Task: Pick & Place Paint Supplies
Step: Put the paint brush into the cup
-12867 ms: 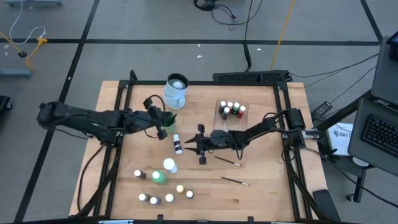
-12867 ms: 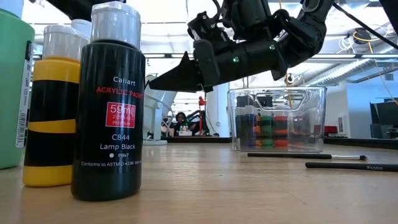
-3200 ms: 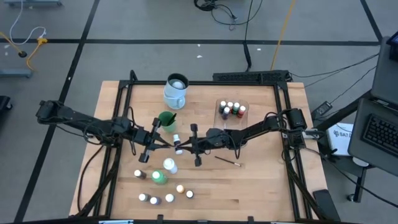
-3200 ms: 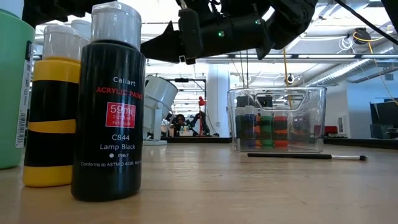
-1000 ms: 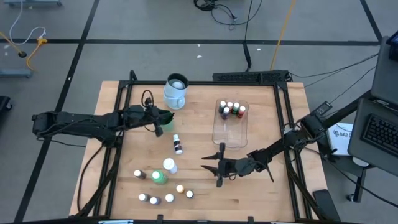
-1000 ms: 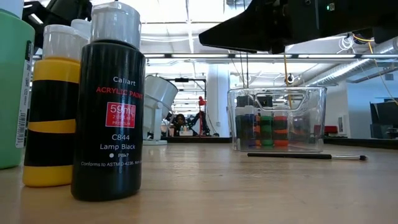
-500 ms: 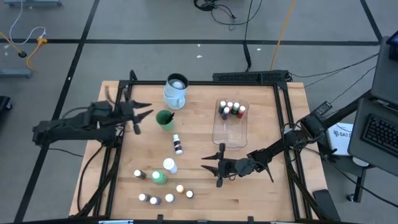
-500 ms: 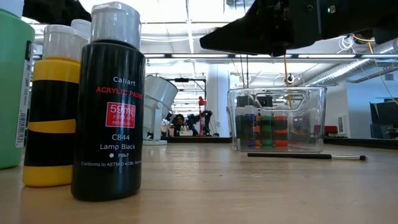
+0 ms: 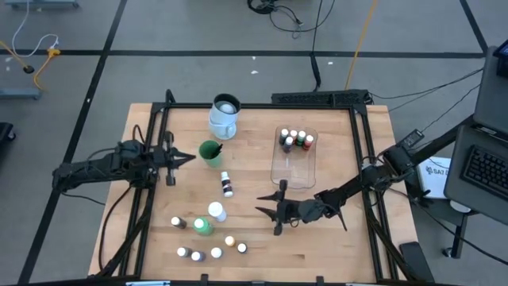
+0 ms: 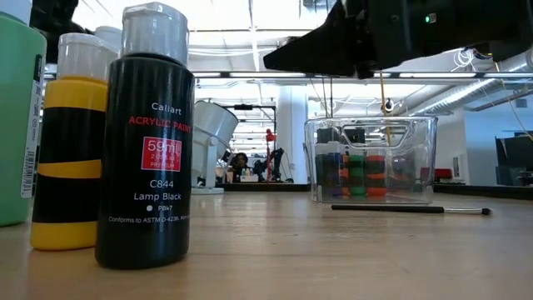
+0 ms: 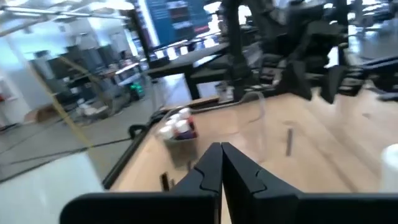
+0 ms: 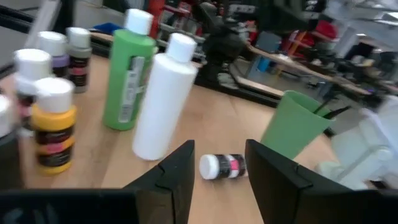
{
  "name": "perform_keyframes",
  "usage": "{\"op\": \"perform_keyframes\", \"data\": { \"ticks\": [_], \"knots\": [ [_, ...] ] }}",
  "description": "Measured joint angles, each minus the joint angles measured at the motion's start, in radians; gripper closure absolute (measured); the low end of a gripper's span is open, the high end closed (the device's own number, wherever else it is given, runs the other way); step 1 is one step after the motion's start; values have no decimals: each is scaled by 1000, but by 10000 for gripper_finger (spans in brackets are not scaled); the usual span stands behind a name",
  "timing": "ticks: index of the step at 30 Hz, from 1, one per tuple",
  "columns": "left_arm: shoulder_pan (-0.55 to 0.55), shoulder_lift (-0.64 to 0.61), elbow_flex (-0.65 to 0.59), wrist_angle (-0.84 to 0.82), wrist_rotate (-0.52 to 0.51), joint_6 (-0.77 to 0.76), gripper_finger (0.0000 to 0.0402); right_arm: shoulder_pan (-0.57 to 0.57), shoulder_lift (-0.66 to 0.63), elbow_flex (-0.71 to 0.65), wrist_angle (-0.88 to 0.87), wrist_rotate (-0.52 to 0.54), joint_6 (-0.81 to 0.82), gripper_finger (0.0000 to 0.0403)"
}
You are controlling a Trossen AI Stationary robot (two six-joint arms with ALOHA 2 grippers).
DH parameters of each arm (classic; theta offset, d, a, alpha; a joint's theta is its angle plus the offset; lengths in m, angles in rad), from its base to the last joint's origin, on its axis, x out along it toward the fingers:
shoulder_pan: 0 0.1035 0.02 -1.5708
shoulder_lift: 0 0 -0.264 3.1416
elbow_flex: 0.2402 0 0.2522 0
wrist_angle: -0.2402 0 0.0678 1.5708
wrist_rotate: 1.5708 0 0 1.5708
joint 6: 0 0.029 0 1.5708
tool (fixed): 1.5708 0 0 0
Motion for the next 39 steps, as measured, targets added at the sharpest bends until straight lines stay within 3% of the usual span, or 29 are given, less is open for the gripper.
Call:
{"op": "perform_keyframes", "data": {
  "ticks": [3, 6, 11, 14, 19, 23, 28, 31, 39],
  "knots": [
    [0, -3, -20, 10, -57, -27, 399, 11, -18, 25, -31, 99, -20, 279],
    [0, -2, -25, -54, -114, -40, 396, 33, -81, 53, -178, 172, 21, 308],
    [0, -2, -23, 9, -230, 3, 399, 88, -248, 56, -561, 248, 306, 388],
    [0, -1, -23, 15, -242, 0, 397, 122, -312, 56, -639, 244, 402, 391],
    [0, -1, -23, 32, -242, -3, 381, 182, -306, 144, -767, 142, 428, 387],
    [0, -1, -23, 32, -243, -2, 379, 219, -245, 305, -1161, 134, 606, 399],
    [0, -1, -23, 33, -244, -1, 378, 226, -172, 425, -1545, -26, 928, 400],
    [0, -1, -22, 36, -244, 0, 378, 222, -128, 426, -1630, -138, 1060, 402],
    [0, -1, -22, 37, -244, 0, 378, 200, -46, 426, -1796, -274, 1407, 373]
  ]
}}
